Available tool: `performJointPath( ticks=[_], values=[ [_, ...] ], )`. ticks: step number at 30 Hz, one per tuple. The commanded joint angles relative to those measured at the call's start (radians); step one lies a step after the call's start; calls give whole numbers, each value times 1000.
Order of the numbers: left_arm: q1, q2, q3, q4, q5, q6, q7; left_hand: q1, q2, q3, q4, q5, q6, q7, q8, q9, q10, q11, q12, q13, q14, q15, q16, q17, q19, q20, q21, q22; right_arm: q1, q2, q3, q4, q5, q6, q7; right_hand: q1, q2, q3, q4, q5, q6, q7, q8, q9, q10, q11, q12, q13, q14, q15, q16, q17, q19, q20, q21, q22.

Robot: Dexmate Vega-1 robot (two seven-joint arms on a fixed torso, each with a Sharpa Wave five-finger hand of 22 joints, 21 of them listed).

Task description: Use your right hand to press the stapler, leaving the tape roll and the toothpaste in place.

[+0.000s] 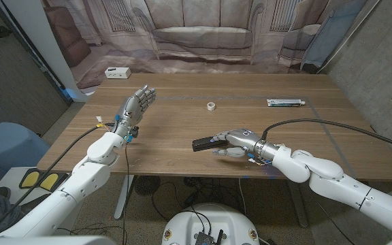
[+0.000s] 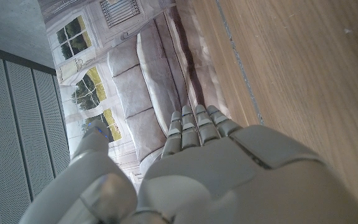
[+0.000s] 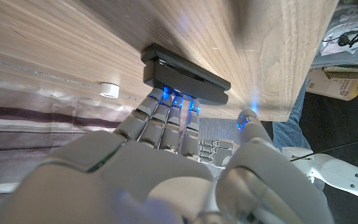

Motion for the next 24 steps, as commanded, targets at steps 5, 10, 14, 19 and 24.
performJointPath(
  ticks=[5,10,14,19,24],
  values=[
    [-2,-5,2,2,3,-10,-3,9,3,4,2,-1,9,1,0,6,7,-3,-4,6,4,3,-1,4,3,1,-3,1,-18,-19,25,-47,-32,-24,-24,-3,-13,6,-3,-1,8,-16,-4,0,3,-21,-3,1,11,-1,-1,1,35,16,8,3],
    [-1,-6,1,3,1,-15,-6,9,3,4,2,-1,10,0,0,6,8,-3,-4,6,5,2,-1,4,3,-1,-3,1,-25,-23,30,-62,-40,-30,-26,-1,-13,6,-4,-1,10,-19,-4,0,4,-22,-3,1,14,-2,0,1,38,15,9,3],
    [0,-6,1,3,2,-18,-7,9,3,4,2,-1,9,1,0,6,8,-1,-4,6,4,2,-1,4,3,1,-3,1,-31,-26,34,-72,-44,-34,-28,0,-13,6,-4,-1,9,-19,-5,0,5,-22,-4,1,15,-1,0,2,39,16,9,3],
    [2,-6,0,1,0,-21,-8,9,3,4,2,-1,9,1,0,6,9,-2,-4,6,5,2,-1,4,3,1,-3,1,-36,-30,38,-84,-55,-39,-28,1,-14,5,-5,-1,10,-20,-5,0,6,-23,-4,1,16,-1,1,2,42,16,9,3],
    [7,-3,-1,-3,-2,-19,-11,10,4,4,2,-1,9,1,0,6,9,-2,-4,6,5,2,0,4,3,1,-3,1,-40,-34,39,-95,-75,-40,-35,2,-13,6,-5,-1,13,-22,-5,0,8,-25,-4,1,18,0,2,3,45,17,10,3]
  ],
)
